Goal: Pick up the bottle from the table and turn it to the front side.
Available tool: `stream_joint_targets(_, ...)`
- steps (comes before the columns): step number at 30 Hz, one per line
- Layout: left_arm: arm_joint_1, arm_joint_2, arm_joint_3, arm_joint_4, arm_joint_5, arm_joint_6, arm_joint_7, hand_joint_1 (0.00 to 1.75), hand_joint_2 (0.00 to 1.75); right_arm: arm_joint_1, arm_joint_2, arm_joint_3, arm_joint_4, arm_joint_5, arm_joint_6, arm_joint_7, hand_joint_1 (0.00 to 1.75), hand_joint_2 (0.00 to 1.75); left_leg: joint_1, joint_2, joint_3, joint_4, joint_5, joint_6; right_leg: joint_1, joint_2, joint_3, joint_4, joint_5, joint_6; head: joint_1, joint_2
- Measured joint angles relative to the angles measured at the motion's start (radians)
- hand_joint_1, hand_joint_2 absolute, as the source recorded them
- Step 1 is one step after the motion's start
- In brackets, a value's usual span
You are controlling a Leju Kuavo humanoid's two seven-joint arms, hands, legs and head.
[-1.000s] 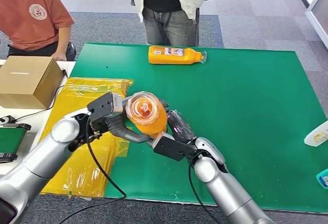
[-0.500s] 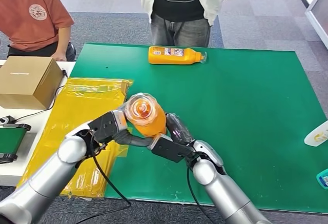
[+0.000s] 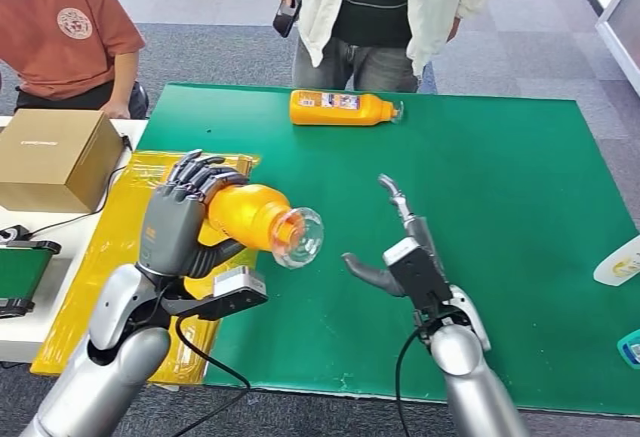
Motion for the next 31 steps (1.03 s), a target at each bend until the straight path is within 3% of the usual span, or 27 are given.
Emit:
stream_joint_targets(5,0.031,-0.017,0.048,0.064,-0.168,-0.008,0.122,1.75,1.75,0.04,-0.003,-0.079,-0.148,-0.024,0.003,-0.015,0.0,1.75,0.0,0.0,0.0,0.0,0.0,0.0,0.0,0.0,0.0,0.0,0.0,0.0,0.0,0.0)
stream_joint_targets(9,0.033,-0.024,0.063,0.096,-0.181,-0.01,0.134,1.75,1.75,0.045,-0.003,-0.09,-0.176,-0.03,0.005,-0.017,0.0,1.75,0.0,0.0,0.0,0.0,0.0,0.0,0.0,0.0,0.0,0.0,0.0,0.0,0.0,0.0)
stream_joint_targets(11,0.034,-0.047,0.126,0.254,-0.197,0.01,0.13,1.75,1.75,0.047,-0.005,-0.099,-0.239,-0.048,0.013,-0.026,0.0,1.75,0.0,0.0,0.0,0.0,0.0,0.0,0.0,0.0,0.0,0.0,0.0,0.0,0.0,0.0)
stream_joint_targets(12,0.034,-0.061,0.164,0.348,-0.205,0.022,0.127,1.64,1.75,0.049,-0.006,-0.104,-0.274,-0.057,0.016,-0.031,0.0,1.75,0.0,0.0,0.0,0.0,0.0,0.0,0.0,0.0,0.0,0.0,0.0,0.0,0.0,0.0)
stream_joint_targets(13,0.034,-0.076,0.205,0.449,-0.215,0.036,0.123,1.21,1.75,0.05,-0.008,-0.109,-0.312,-0.067,0.02,-0.036,0.0,1.75,0.0,0.001,0.0,0.0,0.0,0.0,0.0,0.0,0.0,0.0,0.0,0.0,0.0,0.0)
stream_joint_targets(15,0.034,-0.087,0.235,0.515,-0.218,0.047,0.118,0.34,1.75,0.05,-0.01,-0.108,-0.332,-0.068,0.019,-0.038,0.0,1.75,0.0,0.001,0.0,0.0,0.0,0.0,0.0,0.0,0.0,0.0,0.0,0.0,0.0,0.0)
stream_joint_targets(16,0.034,-0.092,0.247,0.539,-0.221,0.053,0.116,0.0,1.75,0.051,-0.012,-0.108,-0.341,-0.068,0.019,-0.038,0.0,1.75,0.0,0.0,0.0,0.0,0.0,0.0,0.0,0.0,0.0,0.0,0.0,0.0,0.0,0.0)
stream_joint_targets(17,0.035,-0.097,0.257,0.557,-0.223,0.058,0.114,0.0,1.75,0.052,-0.013,-0.108,-0.349,-0.068,0.018,-0.039,0.0,1.75,0.0,0.0,0.0,0.0,0.0,0.0,0.0,0.0,0.0,0.0,0.0,0.0,0.0,0.0)
stream_joint_targets(21,0.038,-0.113,0.283,0.582,-0.239,0.066,0.111,0.0,0.0,0.058,-0.019,-0.107,-0.374,-0.067,0.017,-0.045,0.0,1.75,0.0,0.0,0.0,0.0,0.0,0.0,0.0,0.0,0.0,0.0,0.0,0.0,0.0,0.0)
stream_joint_targets(31,0.061,-0.133,0.292,0.583,-0.281,0.066,0.111,0.0,0.0,0.06,-0.021,-0.101,-0.396,-0.06,0.014,-0.051,0.0,1.75,0.0,0.0,0.0,0.0,0.0,0.0,0.0,0.0,0.0,0.0,0.0,0.0,0.0,0.0)
